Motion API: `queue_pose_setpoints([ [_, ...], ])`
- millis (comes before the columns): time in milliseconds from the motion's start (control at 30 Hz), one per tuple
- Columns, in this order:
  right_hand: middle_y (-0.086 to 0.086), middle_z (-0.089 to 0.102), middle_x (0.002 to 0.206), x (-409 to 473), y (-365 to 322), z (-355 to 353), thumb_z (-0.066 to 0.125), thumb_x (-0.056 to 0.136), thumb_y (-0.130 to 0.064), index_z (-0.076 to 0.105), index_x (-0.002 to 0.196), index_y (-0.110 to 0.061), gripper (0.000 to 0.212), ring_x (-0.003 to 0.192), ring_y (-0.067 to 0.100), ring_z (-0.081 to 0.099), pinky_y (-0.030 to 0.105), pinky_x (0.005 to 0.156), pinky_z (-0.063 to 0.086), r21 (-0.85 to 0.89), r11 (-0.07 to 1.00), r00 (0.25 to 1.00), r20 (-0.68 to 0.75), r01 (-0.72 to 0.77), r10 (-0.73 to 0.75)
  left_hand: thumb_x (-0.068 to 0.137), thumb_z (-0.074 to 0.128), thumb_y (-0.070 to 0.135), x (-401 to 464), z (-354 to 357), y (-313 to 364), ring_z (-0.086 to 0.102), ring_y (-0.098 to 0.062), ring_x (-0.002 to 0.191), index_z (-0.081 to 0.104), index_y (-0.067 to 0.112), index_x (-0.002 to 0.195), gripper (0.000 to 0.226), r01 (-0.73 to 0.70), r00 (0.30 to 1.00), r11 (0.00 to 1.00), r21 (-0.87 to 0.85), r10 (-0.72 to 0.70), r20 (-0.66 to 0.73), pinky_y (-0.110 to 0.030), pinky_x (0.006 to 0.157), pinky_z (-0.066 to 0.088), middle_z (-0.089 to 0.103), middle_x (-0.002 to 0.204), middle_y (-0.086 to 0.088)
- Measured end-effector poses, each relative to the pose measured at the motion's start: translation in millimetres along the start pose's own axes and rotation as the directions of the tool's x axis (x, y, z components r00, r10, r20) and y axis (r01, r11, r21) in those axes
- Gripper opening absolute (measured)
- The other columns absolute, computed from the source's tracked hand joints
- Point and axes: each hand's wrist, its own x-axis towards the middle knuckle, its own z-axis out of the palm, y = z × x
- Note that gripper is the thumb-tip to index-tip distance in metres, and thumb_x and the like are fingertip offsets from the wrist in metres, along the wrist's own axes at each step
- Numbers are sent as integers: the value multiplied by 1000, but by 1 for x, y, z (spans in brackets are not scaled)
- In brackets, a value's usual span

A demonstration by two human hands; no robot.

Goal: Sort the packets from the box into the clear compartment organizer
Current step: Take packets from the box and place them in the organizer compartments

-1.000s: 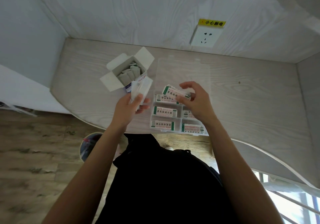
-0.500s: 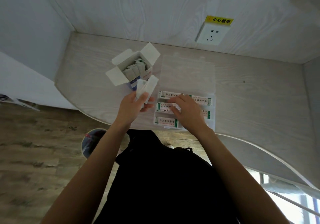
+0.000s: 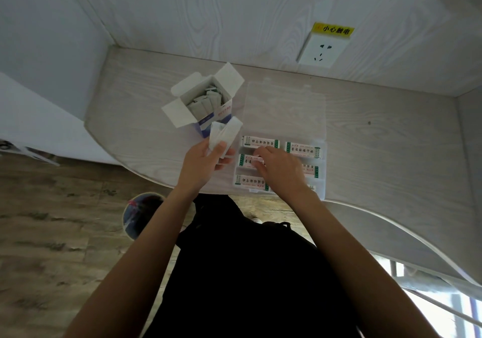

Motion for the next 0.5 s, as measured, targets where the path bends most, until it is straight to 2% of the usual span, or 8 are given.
queue_pose_setpoints([
  [67, -4, 61, 118, 2, -2, 0, 39, 99, -33, 52, 121, -20, 28, 102, 19, 60, 30, 72, 45, 11, 1000, 1000, 10, 0, 0, 96, 50, 27, 1, 3, -2, 65, 4, 67, 57, 18, 104, 14, -17, 1000, 999, 49, 17, 9, -15, 63, 53, 68, 79, 12],
  [133, -5, 61, 120, 1, -5, 1, 39, 100, -31, 51, 123, -21, 29, 100, 20, 61, 30, 70, 44, -4, 1000, 1000, 6, 11, -11, 96, 50, 26, 1, 5, -3, 63, 7, 64, 57, 19, 102, 12, -7, 1000, 999, 35, 6, 19, -13, 62, 52, 67, 79, 12],
  [233, -4, 61, 119, 0, -4, 2, 38, 100, -30, 50, 124, -21, 29, 98, 21, 62, 28, 67, 41, 18, 1000, 1000, -6, 1, -1, 96, 50, 26, 0, 8, -1, 63, 7, 63, 55, 18, 102, 11, 7, 1000, 1000, 22, -8, 22, -13, 62, 52, 67, 81, 8],
  [367, -4, 62, 119, -1, -1, -1, 38, 100, -30, 53, 124, -21, 30, 99, 20, 62, 31, 75, 46, 99, 995, 999, -44, -1, 5, 96, 50, 26, -1, 9, 3, 65, -2, 72, 54, 18, 105, 13, 27, 1000, 999, 20, -27, 14, -19, 68, 53, 68, 89, 0],
  [433, -3, 66, 112, -3, 0, -1, 41, 99, -31, 58, 119, -20, 28, 96, 20, 64, 33, 76, 49, 149, 989, 992, -122, -3, 21, 96, 50, 25, -2, 9, 6, 65, -3, 72, 55, 18, 105, 13, 26, 999, 1000, 12, -26, 21, -17, 66, 54, 69, 89, 1],
  [500, -3, 70, 98, -5, 2, -3, 47, 97, -31, 64, 110, -18, 25, 83, 17, 66, 34, 72, 53, 254, 967, 963, -254, -22, 89, 95, 51, 23, -4, 9, 9, 67, -2, 68, 56, 17, 106, 14, 26, 999, 999, -33, -24, 49, -16, 64, 54, 69, 86, 2],
])
